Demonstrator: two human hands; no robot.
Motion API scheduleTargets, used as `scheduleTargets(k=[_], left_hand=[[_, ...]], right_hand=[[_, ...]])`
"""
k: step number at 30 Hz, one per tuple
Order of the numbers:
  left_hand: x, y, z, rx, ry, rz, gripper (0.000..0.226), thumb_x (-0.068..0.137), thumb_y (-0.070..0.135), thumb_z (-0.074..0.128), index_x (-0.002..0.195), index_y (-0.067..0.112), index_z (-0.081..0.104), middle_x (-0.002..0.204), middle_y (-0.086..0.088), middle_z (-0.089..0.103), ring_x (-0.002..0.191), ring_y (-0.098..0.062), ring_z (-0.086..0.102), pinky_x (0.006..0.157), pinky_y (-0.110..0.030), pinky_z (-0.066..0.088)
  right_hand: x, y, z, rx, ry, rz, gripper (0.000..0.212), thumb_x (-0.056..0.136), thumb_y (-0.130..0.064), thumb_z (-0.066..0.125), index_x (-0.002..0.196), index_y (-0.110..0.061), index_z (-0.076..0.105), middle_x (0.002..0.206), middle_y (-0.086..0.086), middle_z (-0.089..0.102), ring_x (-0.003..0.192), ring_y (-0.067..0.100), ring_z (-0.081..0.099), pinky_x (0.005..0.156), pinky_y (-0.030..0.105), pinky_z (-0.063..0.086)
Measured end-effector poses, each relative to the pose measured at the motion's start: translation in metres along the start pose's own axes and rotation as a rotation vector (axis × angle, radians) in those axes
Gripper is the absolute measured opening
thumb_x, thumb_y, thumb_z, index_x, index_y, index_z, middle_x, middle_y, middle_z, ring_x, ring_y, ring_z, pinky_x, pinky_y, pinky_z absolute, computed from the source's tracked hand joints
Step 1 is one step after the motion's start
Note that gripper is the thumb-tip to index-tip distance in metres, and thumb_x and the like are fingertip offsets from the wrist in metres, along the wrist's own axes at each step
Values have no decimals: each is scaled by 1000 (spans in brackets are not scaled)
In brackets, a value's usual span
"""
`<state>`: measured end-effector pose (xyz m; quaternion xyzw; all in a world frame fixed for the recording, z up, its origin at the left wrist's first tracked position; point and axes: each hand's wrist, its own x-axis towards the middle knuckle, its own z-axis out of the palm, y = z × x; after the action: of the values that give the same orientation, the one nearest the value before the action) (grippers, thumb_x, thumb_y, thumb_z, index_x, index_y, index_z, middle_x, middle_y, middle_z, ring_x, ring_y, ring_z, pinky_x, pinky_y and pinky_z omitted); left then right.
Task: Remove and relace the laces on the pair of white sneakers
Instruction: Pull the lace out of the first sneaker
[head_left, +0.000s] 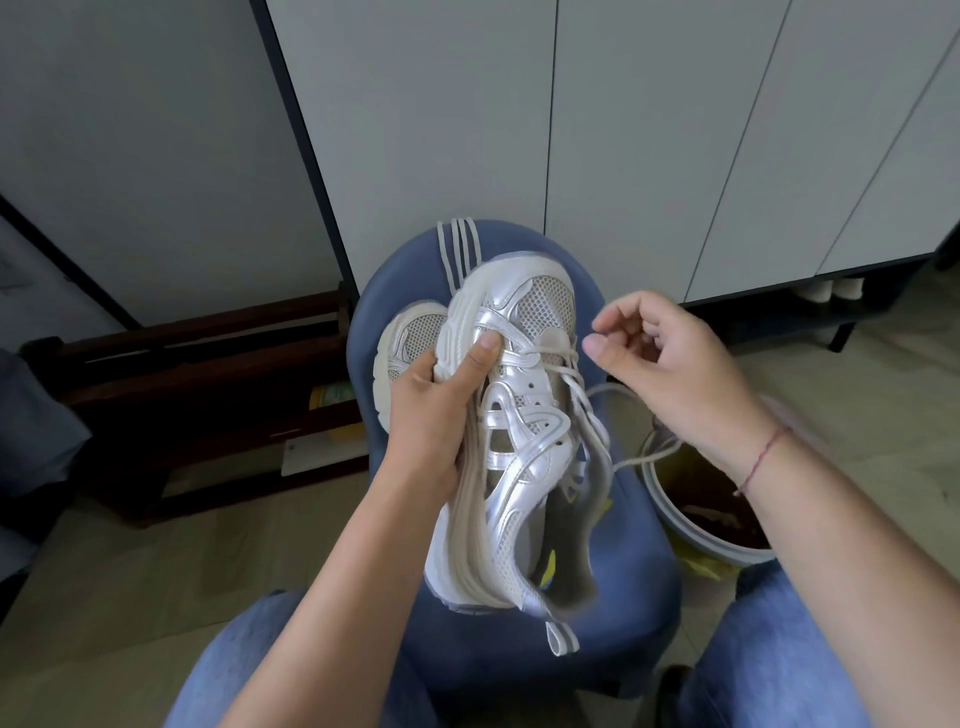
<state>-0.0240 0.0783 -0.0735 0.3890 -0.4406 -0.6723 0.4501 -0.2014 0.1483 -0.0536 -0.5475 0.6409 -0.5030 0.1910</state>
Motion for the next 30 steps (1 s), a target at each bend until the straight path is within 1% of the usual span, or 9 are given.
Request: scheduleTargets(k=[4, 8, 12, 14, 17, 22, 24, 27, 30], left_hand=[[0, -4, 1, 36, -5, 38, 26, 84, 21, 75, 105, 5, 71, 92, -12, 76, 83, -25, 74, 80, -41, 61], [-1, -5, 1, 61, -9, 76, 16, 84, 21, 76, 92, 8, 71, 81, -8, 74, 75, -22, 70, 76, -39, 59], [-2, -6, 1, 93, -7, 110, 14, 82, 24, 78, 80, 14, 68, 70, -1, 69, 70, -19, 65, 77, -42, 57], [-3, -5, 2, 79, -21, 117, 17, 79, 25, 79, 86, 12, 71, 77, -5, 73, 75, -23, 69, 82, -46, 57], [-5, -1, 3, 26, -35, 70, 34, 76, 27, 78, 102, 6, 71, 94, -14, 76, 89, -32, 73, 87, -49, 58], [-5, 1, 1, -38, -41, -12, 50, 71, 33, 78, 110, 3, 69, 101, -17, 75, 95, -34, 72, 91, -51, 56], [-5, 0, 1, -7, -36, -2, 41, 76, 30, 78, 108, 5, 70, 99, -16, 75, 94, -33, 72, 89, -50, 57], [-4, -4, 0, 77, 14, 44, 25, 82, 25, 78, 98, 7, 71, 93, -19, 75, 85, -29, 72, 87, -52, 58], [-3, -6, 2, 137, 30, 92, 50, 73, 40, 85, 95, 0, 66, 93, -28, 69, 80, -30, 66, 89, -61, 53]], right_hand=[[-2, -7, 12, -116, -91, -186, 9, 87, -28, 64, 88, -19, 65, 88, -1, 58, 82, 7, 54, 77, 15, 42], [0, -6, 21, -237, -55, -250, 18, 81, -39, 66, 77, -21, 62, 82, -9, 53, 80, -1, 50, 73, 6, 36], [1, -4, 26, -246, -32, -284, 23, 79, -40, 68, 69, -22, 58, 76, -9, 49, 74, 3, 49, 70, 8, 37], [1, -2, 26, -88, -60, -221, 22, 82, -35, 70, 67, -23, 58, 74, -3, 49, 70, 2, 46, 69, 11, 38], [3, -3, 23, 371, -90, -86, 22, 82, -32, 69, 65, -24, 59, 70, 9, 50, 70, 17, 45, 71, 27, 41], [9, -6, 9, 997, 35, 153, 24, 74, -18, 69, 53, -21, 56, 59, -4, 44, 62, 9, 38, 65, 24, 30], [9, -4, 8, 826, 46, 177, 25, 80, -11, 63, 57, -18, 55, 61, -4, 45, 63, 9, 40, 65, 23, 32], [3, -5, 10, 226, 6, 37, 17, 89, -6, 55, 78, -18, 58, 76, -10, 54, 71, 0, 49, 72, 17, 38], [-2, -9, 16, -158, -29, -181, 11, 91, -28, 56, 82, -22, 57, 86, -10, 53, 84, 1, 51, 80, 18, 37]])
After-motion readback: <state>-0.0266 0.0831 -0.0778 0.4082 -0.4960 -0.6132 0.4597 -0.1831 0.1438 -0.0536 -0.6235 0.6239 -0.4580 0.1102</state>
